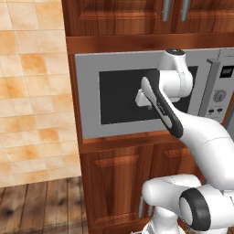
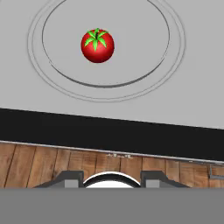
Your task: Open the microwave door.
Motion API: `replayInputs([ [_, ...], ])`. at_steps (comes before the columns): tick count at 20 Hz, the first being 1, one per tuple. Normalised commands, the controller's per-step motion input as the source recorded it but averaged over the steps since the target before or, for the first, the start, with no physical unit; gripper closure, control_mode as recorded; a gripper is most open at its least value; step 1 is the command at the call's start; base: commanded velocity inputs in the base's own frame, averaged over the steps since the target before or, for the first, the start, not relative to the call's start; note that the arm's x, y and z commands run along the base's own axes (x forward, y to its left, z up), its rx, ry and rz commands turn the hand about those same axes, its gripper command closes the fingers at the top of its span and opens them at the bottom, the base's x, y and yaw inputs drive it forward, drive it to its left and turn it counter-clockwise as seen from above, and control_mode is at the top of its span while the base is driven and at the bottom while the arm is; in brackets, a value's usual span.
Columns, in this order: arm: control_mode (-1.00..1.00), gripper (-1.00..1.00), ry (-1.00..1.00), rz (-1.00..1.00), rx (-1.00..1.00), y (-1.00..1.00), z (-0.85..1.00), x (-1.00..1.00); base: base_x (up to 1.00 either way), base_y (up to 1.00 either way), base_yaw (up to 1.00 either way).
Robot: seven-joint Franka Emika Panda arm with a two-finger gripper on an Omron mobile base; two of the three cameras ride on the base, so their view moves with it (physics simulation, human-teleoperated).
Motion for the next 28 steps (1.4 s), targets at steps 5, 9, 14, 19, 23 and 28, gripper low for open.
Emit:
replayInputs([
  [5, -1.00, -1.00, -0.09, 0.02, -0.03, 0.00, -0.04, -0.34, 0.00, 0.00, 0.00],
  [9, -1.00, -1.00, -0.20, 0.06, 0.00, 0.00, -0.01, -0.55, 0.00, 0.00, 0.00],
  [14, -1.00, -1.00, -0.03, 0.07, 0.00, -0.12, -0.14, -0.96, 0.00, 0.00, 0.00],
  [19, -1.00, -1.00, -0.11, 0.00, 0.00, -0.37, -0.01, -0.65, 0.00, 0.00, 0.00],
  [23, -1.00, -1.00, -0.06, -0.08, 0.00, -0.52, 0.00, -0.02, 0.00, 0.00, 0.00],
  [28, -1.00, -1.00, -0.07, -0.13, 0.00, -0.02, 0.00, 0.41, 0.00, 0.00, 0.00],
])
